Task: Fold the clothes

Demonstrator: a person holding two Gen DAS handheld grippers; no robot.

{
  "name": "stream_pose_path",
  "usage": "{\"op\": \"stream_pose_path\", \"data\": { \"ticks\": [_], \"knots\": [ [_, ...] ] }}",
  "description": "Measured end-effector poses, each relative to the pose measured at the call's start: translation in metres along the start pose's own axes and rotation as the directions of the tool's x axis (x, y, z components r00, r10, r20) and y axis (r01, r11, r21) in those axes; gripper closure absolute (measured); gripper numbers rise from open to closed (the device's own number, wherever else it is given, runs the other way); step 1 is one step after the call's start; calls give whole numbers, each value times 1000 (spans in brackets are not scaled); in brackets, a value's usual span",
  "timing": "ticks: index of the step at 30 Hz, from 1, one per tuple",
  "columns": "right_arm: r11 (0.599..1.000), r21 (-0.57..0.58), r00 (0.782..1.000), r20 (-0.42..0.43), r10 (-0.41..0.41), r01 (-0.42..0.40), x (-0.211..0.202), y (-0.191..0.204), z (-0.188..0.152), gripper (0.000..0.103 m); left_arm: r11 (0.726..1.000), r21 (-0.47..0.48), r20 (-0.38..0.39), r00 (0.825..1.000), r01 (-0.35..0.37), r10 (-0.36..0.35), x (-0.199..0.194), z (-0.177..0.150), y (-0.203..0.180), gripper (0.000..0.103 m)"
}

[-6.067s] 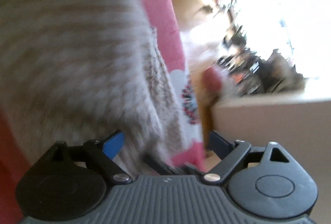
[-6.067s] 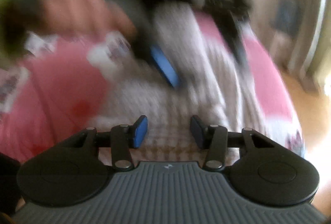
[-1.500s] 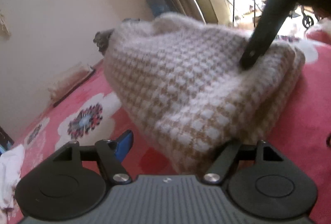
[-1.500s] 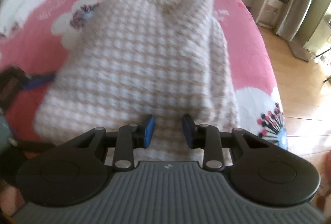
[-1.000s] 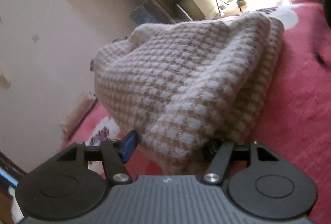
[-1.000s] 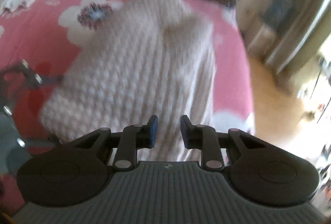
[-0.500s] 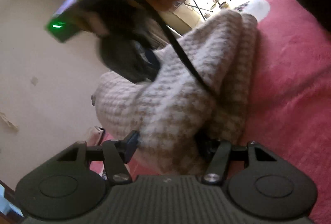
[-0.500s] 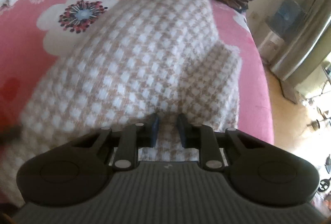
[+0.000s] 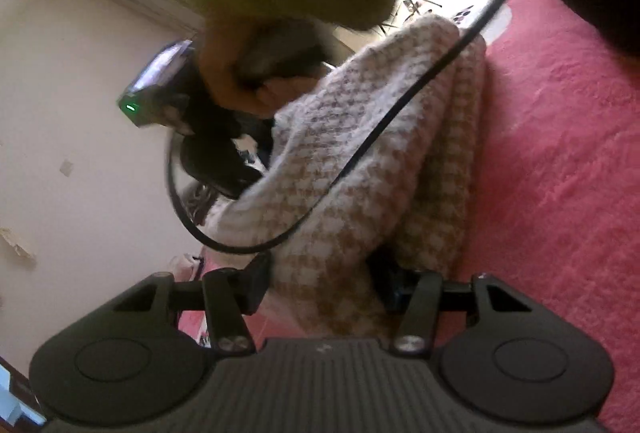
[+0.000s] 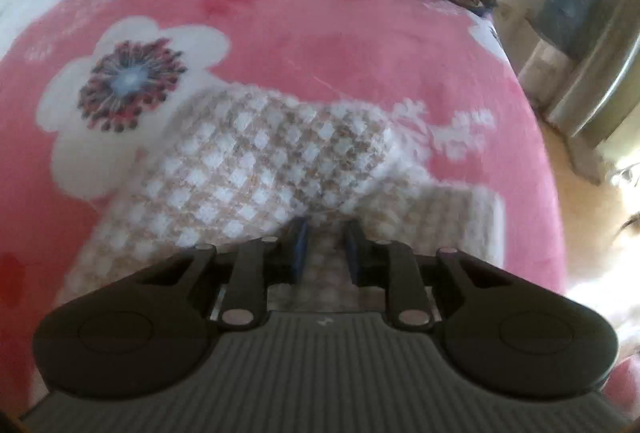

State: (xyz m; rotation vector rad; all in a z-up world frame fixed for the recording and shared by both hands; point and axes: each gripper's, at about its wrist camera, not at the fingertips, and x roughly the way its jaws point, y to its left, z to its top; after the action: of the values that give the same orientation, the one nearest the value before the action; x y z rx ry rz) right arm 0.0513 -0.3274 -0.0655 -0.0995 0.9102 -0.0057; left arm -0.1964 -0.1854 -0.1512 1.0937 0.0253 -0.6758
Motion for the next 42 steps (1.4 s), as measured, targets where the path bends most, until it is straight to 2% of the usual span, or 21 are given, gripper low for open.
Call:
{"op": "stream_pose_path", "data": {
  "ticks": [2, 5, 8, 10, 12, 15, 17, 19, 20, 23, 26, 27, 28, 29, 31, 34, 37, 39, 42],
  "knots": [
    [999, 35, 1000, -11, 15, -15, -14, -4, 8, 85, 1000, 7, 3, 1000, -7, 7, -1, -2, -2, 48],
    [999, -37, 1000, 5, 2, -2, -38, 4, 23, 84, 1000, -7, -3, 1000, 3, -3, 0, -2, 1, 48],
    [997, -67, 992, 113, 51, -43, -70, 12, 45, 84, 1000, -3, -1, 1000, 2, -2, 3, -2, 0, 48],
    [994, -64, 986, 141, 93, -85, -67, 19, 59, 84, 1000, -1, -3, 1000, -1, 1, 5, -1, 0, 48],
    [994, -55, 991, 88, 104, -99, -34, 25, 59, 84, 1000, -1, -4, 1000, -4, 4, 7, -2, 1, 49],
    [996, -8, 996, -21, 89, -89, 34, 19, 32, 84, 1000, -5, 4, 1000, -4, 4, 9, -2, 2, 50],
    [993, 52, 994, -14, 106, -105, 31, 15, 36, 84, 1000, -1, 11, 1000, 1, -1, 13, -3, 0, 50],
    [996, -70, 998, -13, 59, -60, 17, 30, 45, 83, 1000, 21, 22, 1000, -10, 10, 5, -6, -4, 51],
    [995, -89, 999, -2, 52, -52, 6, 32, 50, 83, 1000, 24, 24, 1000, -12, 11, 6, -5, -5, 51],
    [989, -35, 986, 77, 146, -144, -38, 27, 66, 83, 1000, 0, 22, 1000, -1, 1, 6, -4, -1, 51],
    [974, -111, 979, 34, 203, -198, -47, 44, 65, 84, 1000, 8, 22, 1000, -3, 3, 6, -3, -1, 51],
    [972, -160, 985, -21, 172, -173, -30, 54, 56, 84, 1000, 0, 17, 1000, 0, 0, 5, -4, 0, 52],
    [970, -199, 990, -38, 134, -139, -10, 61, 41, 84, 1000, -9, 12, 1000, 3, -3, 4, -4, 1, 51],
    [968, -223, 993, -47, 106, -114, 5, 67, 32, 84, 1000, -18, 7, 1000, 7, -7, 3, -4, 3, 51],
    [973, -206, 995, -38, 95, -101, 9, 73, 37, 84, 1000, -13, 9, 1000, 8, -8, 5, -5, 4, 52],
    [968, -233, 995, -58, 77, -88, -2, 80, 51, 84, 1000, 5, 26, 1000, 1, -1, 2, -5, 1, 52],
    [971, -165, 985, -16, 172, -173, -53, 66, 53, 83, 1000, -10, 27, 1000, 5, -5, -5, -8, -3, 52],
    [962, -176, 978, -13, 207, -206, -73, 63, 50, 83, 1000, -8, 30, 1000, 2, -2, -5, -8, -3, 52],
    [955, -262, 988, -101, 113, -136, -39, 73, 18, 83, 1000, -18, 13, 1000, 8, -8, -3, -6, -1, 52]
  ]
}}
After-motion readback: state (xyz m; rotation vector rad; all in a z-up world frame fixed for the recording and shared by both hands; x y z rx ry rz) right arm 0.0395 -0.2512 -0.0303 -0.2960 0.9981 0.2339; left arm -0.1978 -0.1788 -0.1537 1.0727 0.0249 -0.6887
